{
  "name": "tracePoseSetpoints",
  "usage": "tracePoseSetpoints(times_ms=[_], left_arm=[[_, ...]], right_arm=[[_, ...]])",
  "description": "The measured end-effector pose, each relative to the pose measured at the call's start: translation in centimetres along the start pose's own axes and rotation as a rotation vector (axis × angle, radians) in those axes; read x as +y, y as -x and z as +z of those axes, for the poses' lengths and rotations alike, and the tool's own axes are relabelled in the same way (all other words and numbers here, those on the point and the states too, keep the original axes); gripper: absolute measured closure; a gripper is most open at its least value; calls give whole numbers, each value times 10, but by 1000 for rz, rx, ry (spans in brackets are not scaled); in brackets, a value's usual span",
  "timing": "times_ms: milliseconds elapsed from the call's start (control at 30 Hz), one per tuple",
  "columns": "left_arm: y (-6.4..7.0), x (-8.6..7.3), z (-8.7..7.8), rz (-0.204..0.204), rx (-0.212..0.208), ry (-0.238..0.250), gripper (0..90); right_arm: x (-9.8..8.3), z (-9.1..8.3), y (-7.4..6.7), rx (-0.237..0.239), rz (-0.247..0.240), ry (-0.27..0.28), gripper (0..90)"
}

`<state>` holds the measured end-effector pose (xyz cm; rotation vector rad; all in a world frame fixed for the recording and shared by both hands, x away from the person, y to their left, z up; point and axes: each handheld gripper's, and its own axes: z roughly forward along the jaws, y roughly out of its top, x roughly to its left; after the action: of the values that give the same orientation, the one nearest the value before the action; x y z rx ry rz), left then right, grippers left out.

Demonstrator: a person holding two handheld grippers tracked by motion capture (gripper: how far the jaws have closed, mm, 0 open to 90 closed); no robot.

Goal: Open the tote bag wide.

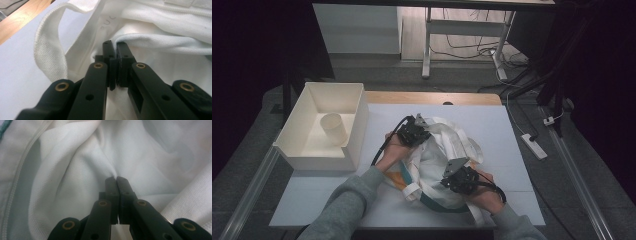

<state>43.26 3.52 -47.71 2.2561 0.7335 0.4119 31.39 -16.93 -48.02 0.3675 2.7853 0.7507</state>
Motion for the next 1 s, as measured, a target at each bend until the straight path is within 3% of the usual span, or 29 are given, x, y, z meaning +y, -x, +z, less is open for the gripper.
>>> tracePoseSetpoints(times_ms=[200, 300, 533, 800, 1000], left_arm=[[-4, 10, 9, 17, -14, -21, 865], [-9, 16, 13, 11, -22, -24, 865], [-14, 22, 24, 14, -18, -44, 865], [-16, 19, 32, 0, -26, -73, 865], [-20, 16, 37, -25, -53, -89, 864]], right_arm=[[5, -1, -2, -19, -26, 15, 890], [7, -1, 2, -54, -29, 20, 889], [0, 3, 19, -18, 26, 46, 890], [-5, 6, 21, -7, 37, 48, 890], [-10, 5, 15, -15, 13, 40, 893]])
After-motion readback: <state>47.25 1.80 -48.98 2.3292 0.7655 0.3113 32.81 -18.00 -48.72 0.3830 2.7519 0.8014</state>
